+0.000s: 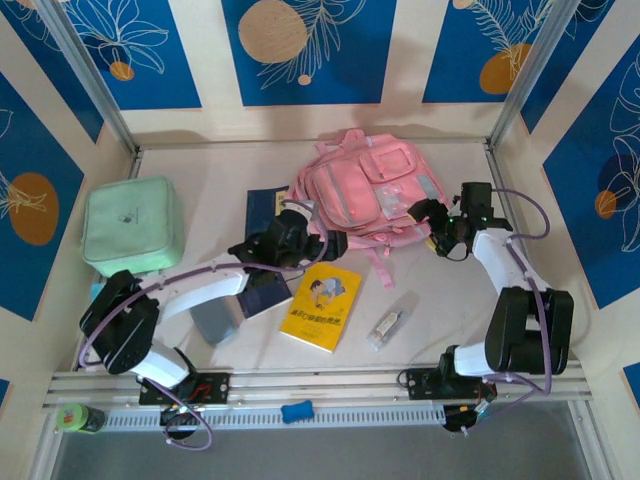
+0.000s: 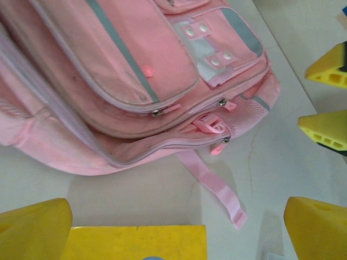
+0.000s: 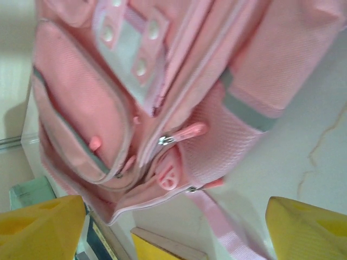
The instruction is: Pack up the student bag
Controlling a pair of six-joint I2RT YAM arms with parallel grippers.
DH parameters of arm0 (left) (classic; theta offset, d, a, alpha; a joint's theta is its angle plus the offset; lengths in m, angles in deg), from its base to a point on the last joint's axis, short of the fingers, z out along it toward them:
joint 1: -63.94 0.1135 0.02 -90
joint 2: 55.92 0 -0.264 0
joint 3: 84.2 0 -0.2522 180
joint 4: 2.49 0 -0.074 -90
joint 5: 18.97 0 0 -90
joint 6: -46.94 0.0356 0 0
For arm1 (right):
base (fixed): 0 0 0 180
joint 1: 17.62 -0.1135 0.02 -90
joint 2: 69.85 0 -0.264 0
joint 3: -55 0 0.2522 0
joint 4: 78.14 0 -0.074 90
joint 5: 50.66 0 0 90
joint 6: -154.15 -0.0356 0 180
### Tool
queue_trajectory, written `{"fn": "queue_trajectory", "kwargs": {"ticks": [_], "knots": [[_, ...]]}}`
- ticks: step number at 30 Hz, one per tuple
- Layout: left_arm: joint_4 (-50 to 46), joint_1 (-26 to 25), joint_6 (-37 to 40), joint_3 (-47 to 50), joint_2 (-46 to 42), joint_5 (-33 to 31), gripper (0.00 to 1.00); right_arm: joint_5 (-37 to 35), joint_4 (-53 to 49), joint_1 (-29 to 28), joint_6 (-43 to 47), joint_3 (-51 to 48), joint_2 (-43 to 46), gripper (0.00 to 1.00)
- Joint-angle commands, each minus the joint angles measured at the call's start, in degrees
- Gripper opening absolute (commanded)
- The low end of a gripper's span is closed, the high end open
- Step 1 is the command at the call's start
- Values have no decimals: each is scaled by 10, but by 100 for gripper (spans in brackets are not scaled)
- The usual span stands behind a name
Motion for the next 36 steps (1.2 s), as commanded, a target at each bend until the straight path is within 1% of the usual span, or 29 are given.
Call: {"fn": "queue_trajectory", "kwargs": {"ticks": [1, 4, 8, 12, 15, 20, 22, 23, 25, 27, 28, 31, 36], "knots": [[25, -14, -7, -33, 29, 10, 99, 32, 4, 7, 18, -18, -26, 87], [25, -20, -11, -46, 49, 11, 99, 36, 30, 10, 4, -21, -48, 85], [32, -24, -20, -48, 62, 7, 99, 34, 65, -1, -22, -23, -84, 80], [23, -23, -26, -54, 74, 8, 99, 28, 96, -5, -40, -17, -120, 74], [22, -24, -31, -59, 87, 15, 100, 28, 110, -9, -46, -2, -149, 67], [24, -25, -39, -68, 113, 25, 99, 22, 126, -18, -50, 25, -196, 49], [23, -24, -42, -77, 127, 36, 99, 24, 130, -19, -50, 29, -204, 36], [23, -24, -44, -81, 134, 40, 99, 30, 133, -18, -53, 28, -205, 27], [34, -24, -41, -83, 148, 51, 99, 57, 149, -14, -61, 24, -204, 17], [55, -24, -33, -84, 168, 63, 99, 69, 157, -11, -68, 17, -194, 4], [58, -23, -33, -88, 175, 64, 99, 69, 159, -11, -67, 15, -189, 1], [56, -19, -20, -116, 211, 63, 99, 70, 154, -10, -62, 12, -169, 0], [70, -7, -6, -157, 260, 57, 99, 96, 151, -6, -63, -4, -136, 0]]}}
